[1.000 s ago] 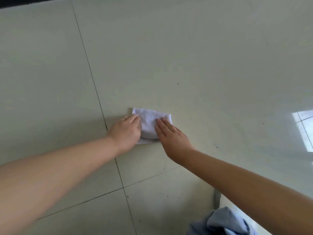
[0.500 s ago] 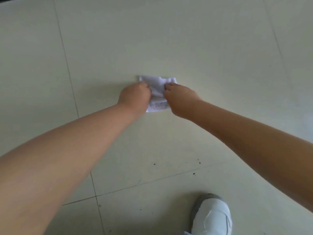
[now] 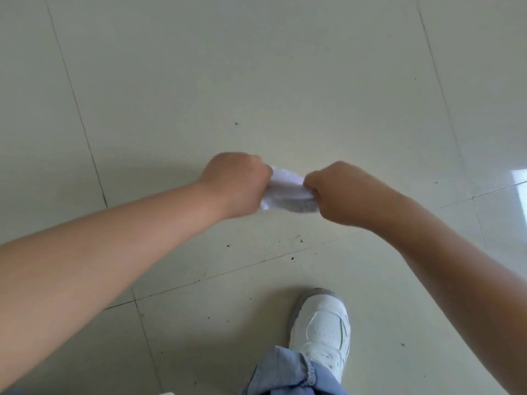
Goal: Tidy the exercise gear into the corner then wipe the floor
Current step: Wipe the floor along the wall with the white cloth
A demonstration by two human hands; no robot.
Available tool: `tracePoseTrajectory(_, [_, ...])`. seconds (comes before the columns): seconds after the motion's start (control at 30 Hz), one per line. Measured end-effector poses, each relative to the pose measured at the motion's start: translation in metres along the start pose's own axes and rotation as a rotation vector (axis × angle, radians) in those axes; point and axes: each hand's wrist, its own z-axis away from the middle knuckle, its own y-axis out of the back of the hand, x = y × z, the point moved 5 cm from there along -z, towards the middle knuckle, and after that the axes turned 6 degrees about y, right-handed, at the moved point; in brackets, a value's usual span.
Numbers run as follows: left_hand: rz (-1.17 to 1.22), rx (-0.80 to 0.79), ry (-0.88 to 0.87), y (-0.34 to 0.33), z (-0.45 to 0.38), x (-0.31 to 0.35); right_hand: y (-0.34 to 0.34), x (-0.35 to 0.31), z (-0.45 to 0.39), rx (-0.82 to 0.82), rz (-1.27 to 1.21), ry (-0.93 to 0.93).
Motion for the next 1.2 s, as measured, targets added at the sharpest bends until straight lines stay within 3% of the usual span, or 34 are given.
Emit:
tracePoseTrajectory(0.1, [-0.020, 0.094, 0.131, 0.009, -0.003, -0.030, 0.020, -0.006, -0.022, 0.205, -0.083, -0.060])
tracePoseTrajectory(0.23, [0.032, 0.096, 0.320, 0.008, -0.012, -0.064, 0.029, -0.026, -0.061, 0.379, -0.112, 0.023])
tracePoseTrajectory(0.37, [0.090, 0.077, 0.397, -0.007, -0.015, -0.084, 0.018, -0.043, -0.100, 0.355, -0.087, 0.100])
tracePoseTrajectory(0.57, [0.099, 0.083, 0.360, -0.026, -0.014, -0.098, 0.004, -0.047, -0.120, 0.305, -0.055, 0.160])
tracePoseTrajectory(0.73, [0.098, 0.072, 0.346, -0.033, -0.017, -0.096, 0.005, -0.042, -0.124, 0.380, -0.172, 0.172])
tracePoseTrajectory(0.83, [0.073, 0.032, 0.281, -0.032, -0.012, -0.088, -0.004, -0.046, -0.115, 0.298, -0.219, 0.191])
tracePoseTrajectory(1.03, [-0.141, -0.260, -0.090, -0.047, 0.026, -0.039, -0.051, -0.060, -0.039, -0.166, -0.216, 0.268])
tracePoseTrajectory(1.1, [-0.119, -0.220, -0.078, -0.042, 0.026, -0.029, -0.042, -0.049, -0.022, -0.139, -0.200, 0.188])
tracePoseTrajectory(1.2, [-0.045, 0.207, -0.187, -0.015, 0.013, -0.015, -0.020, -0.016, -0.010, -0.016, -0.128, -0.022])
